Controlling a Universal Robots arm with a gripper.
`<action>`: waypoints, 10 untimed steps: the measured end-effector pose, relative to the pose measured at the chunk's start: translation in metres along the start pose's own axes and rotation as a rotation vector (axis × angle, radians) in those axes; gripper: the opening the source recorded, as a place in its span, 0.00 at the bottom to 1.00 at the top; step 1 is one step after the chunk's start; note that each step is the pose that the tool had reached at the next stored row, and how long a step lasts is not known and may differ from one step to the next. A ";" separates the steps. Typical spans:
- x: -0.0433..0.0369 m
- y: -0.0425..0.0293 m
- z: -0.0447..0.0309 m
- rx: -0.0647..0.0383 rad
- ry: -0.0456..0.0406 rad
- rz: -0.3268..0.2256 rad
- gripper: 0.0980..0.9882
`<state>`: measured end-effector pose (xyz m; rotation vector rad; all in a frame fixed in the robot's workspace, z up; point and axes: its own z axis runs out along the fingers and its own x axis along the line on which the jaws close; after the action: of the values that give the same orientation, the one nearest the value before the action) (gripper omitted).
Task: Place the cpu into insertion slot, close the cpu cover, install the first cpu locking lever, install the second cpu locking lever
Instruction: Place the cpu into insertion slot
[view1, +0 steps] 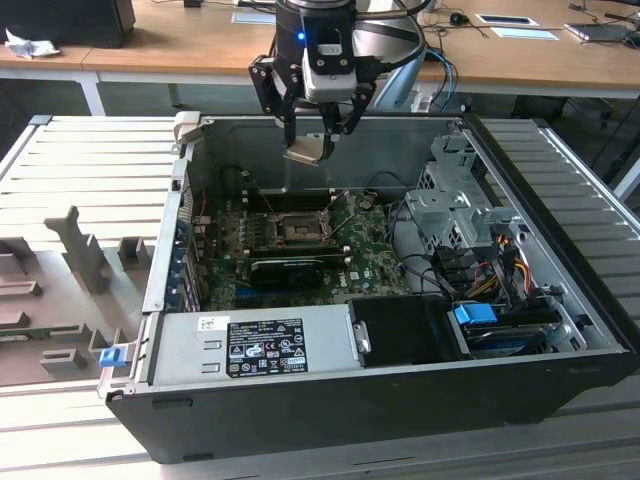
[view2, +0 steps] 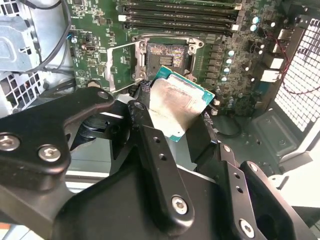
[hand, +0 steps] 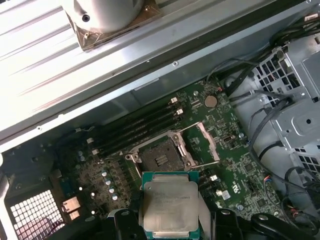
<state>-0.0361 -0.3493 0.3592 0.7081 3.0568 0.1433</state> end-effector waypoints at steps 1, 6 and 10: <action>0.0000 0.0000 0.0000 0.000 -0.0007 0.007 0.48; 0.0000 0.0000 0.0001 -0.001 -0.0046 0.050 0.48; 0.0000 0.0000 0.0003 -0.002 -0.0077 0.085 0.48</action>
<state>-0.0361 -0.3493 0.3589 0.8371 3.0200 0.1429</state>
